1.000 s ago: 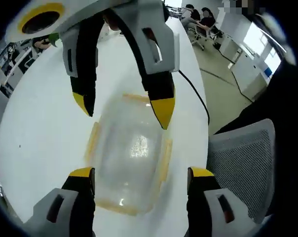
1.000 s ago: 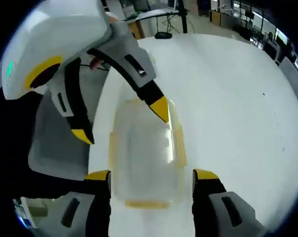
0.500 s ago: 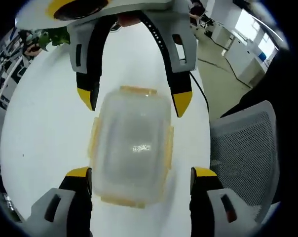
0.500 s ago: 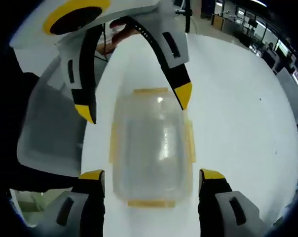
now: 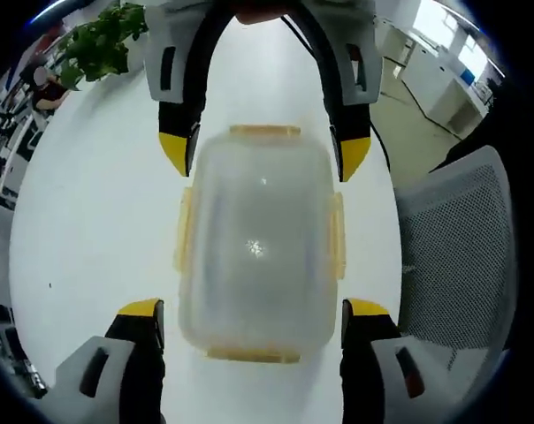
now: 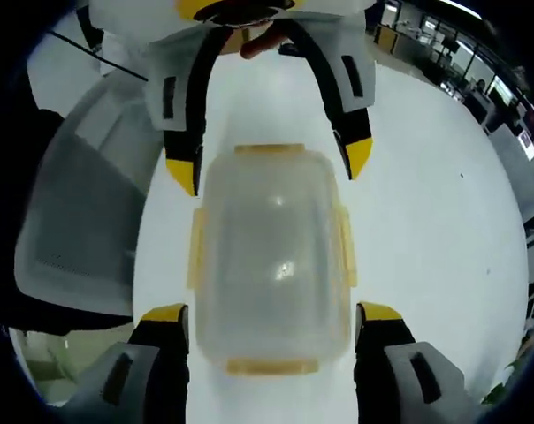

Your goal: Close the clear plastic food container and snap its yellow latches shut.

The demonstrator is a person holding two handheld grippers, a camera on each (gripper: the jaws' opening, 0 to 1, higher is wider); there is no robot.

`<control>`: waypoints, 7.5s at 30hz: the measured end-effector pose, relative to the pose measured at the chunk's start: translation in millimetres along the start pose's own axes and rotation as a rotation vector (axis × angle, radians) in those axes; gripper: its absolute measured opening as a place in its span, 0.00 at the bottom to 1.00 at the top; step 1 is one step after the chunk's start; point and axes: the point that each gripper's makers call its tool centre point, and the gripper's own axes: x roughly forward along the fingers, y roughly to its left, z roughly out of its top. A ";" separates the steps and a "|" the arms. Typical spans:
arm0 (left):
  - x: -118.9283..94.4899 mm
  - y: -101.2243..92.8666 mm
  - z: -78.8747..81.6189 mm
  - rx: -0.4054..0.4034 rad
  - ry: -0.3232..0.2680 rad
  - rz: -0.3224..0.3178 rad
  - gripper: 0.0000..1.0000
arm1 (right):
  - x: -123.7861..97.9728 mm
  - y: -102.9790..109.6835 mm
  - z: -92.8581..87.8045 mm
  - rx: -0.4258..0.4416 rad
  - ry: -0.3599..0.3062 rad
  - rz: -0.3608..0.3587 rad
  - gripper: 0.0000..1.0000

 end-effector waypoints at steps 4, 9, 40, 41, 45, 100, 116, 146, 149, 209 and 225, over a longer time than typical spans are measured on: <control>5.3 -3.6 3.6 0.012 0.003 -0.011 0.81 | 4.8 0.1 -3.9 -0.010 0.011 -0.008 0.77; 13.7 -3.7 4.8 0.008 0.016 -0.014 0.79 | 6.3 -2.5 -4.8 -0.005 0.015 -0.018 0.77; 7.7 -6.6 -22.0 0.015 0.013 -0.004 0.80 | 21.8 1.4 19.7 -0.007 -0.003 -0.052 0.79; 7.1 -6.6 -26.0 0.016 0.012 -0.005 0.80 | 23.2 1.9 23.5 -0.006 -0.003 -0.052 0.79; 4.1 -5.2 -41.0 0.025 0.026 -0.005 0.80 | 28.6 2.3 36.7 0.001 -0.009 -0.055 0.79; -30.0 -3.0 -158.3 -0.002 -0.007 0.019 0.81 | 74.8 3.8 152.2 0.001 0.020 -0.063 0.80; -30.6 1.6 -157.6 0.002 -0.043 0.011 0.81 | 75.4 -0.5 152.3 0.008 0.043 -0.064 0.80; -26.6 46.4 -155.5 0.003 -0.032 0.012 0.82 | 73.8 -45.2 152.5 0.013 0.010 -0.069 0.80; -25.8 54.2 -154.8 0.007 -0.025 0.012 0.82 | 73.3 -53.3 151.7 0.017 0.007 -0.071 0.80; -22.7 111.4 -152.2 0.019 -0.076 0.021 0.84 | 68.9 -108.0 156.0 0.010 -0.062 -0.073 0.81; -51.9 126.6 -146.4 -0.417 -0.656 0.089 0.95 | 37.0 -117.5 170.5 0.277 -0.599 -0.285 0.88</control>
